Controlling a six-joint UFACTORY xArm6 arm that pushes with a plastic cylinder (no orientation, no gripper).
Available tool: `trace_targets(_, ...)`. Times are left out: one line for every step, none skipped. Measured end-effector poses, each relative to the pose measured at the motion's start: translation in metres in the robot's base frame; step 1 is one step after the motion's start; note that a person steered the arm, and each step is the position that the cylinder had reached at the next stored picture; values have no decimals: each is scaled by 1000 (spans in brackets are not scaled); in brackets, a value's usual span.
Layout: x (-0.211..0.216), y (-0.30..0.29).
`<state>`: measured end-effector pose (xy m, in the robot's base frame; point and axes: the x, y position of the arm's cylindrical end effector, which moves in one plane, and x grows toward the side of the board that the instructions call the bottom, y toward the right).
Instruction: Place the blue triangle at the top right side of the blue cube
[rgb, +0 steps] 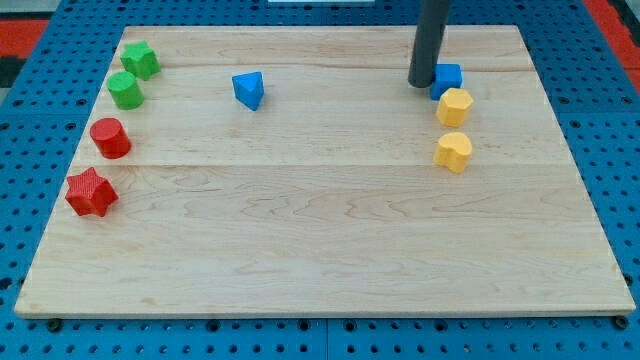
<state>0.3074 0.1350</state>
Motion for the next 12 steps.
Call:
trace_targets(17, -55)
trace_targets(55, -105)
trace_targets(80, -175)
trace_targets(62, -225)
trace_targets(35, -240)
trace_targets(11, -232)
trace_targets(2, -228)
trace_targets(-8, -241)
trace_targets(-23, -241)
trace_targets(-27, -204)
trace_targets(-28, -159)
trace_targets(-39, -106)
